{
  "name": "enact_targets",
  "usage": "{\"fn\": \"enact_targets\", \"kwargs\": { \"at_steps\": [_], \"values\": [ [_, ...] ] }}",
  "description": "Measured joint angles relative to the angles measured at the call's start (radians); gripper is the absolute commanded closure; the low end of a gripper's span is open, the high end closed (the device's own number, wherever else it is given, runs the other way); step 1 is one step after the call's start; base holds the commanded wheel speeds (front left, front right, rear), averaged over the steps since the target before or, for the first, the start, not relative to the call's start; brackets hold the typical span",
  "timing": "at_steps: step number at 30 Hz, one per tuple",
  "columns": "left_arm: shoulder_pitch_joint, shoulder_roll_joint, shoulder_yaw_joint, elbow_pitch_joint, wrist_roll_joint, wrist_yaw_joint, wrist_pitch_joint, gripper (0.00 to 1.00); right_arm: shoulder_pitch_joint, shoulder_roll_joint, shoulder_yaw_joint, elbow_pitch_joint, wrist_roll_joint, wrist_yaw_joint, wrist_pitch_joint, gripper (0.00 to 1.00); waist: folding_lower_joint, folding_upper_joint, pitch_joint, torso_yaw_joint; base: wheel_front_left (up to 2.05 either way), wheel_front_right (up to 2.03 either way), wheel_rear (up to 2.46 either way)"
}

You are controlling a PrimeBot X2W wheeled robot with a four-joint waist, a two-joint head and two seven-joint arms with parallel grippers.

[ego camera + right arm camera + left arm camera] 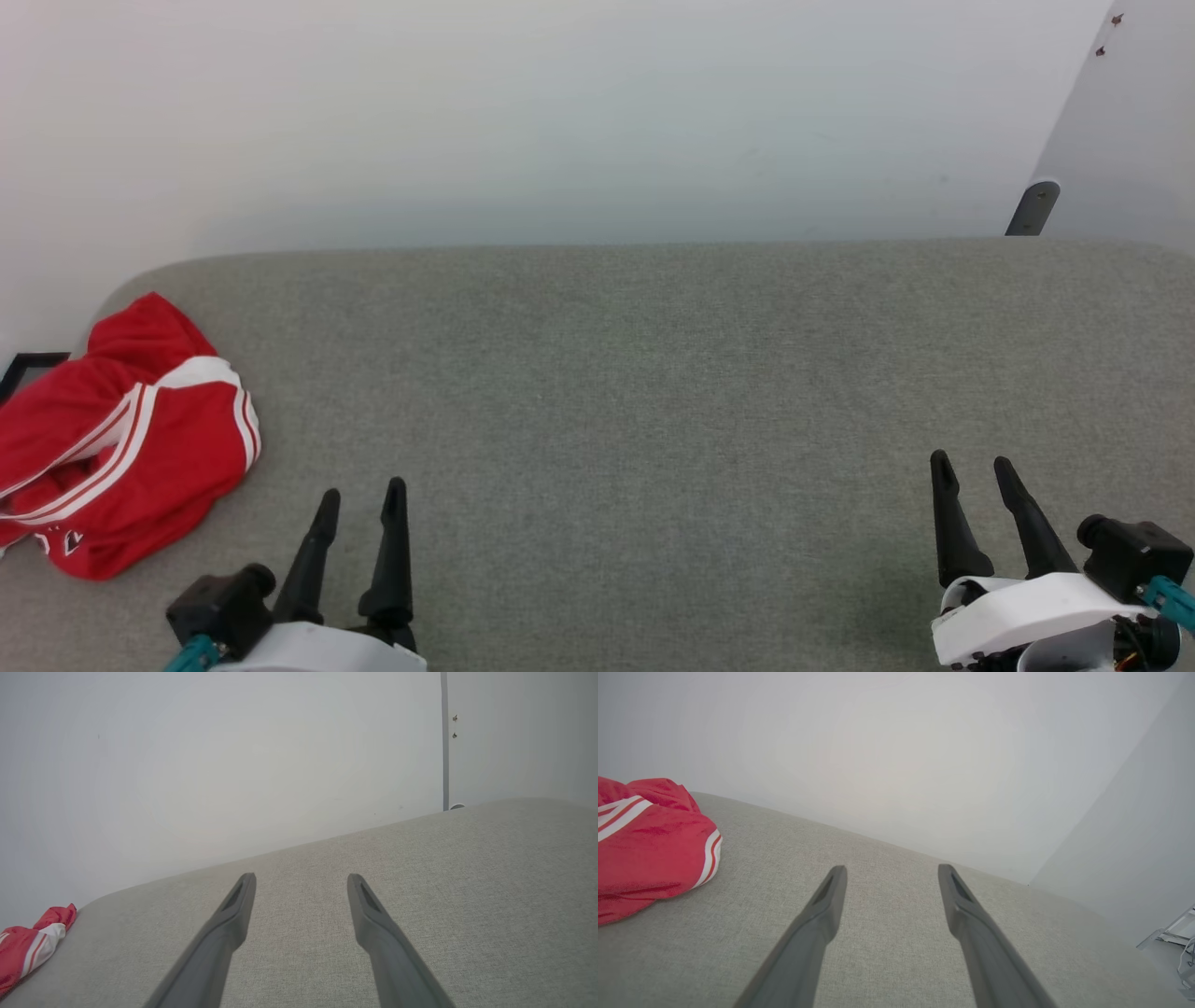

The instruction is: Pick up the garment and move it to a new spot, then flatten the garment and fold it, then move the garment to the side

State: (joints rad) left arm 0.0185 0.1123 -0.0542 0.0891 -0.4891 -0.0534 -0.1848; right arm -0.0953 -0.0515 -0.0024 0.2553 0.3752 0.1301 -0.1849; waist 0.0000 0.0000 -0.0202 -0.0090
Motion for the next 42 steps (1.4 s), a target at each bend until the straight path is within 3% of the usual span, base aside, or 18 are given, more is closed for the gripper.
{"fn": "enact_targets", "kwargs": {
  "at_steps": [42],
  "values": [
    [0.023, -0.025, -0.004, -0.04, 0.335, -0.041, -0.079, 0.0, -0.003, 0.0, 0.017, -0.017, -0.326, 0.0, -0.076, 0.0, 0.0, 0.0, -0.018, -0.007, 0.0, 0.0, 0.0]
  ]
}}
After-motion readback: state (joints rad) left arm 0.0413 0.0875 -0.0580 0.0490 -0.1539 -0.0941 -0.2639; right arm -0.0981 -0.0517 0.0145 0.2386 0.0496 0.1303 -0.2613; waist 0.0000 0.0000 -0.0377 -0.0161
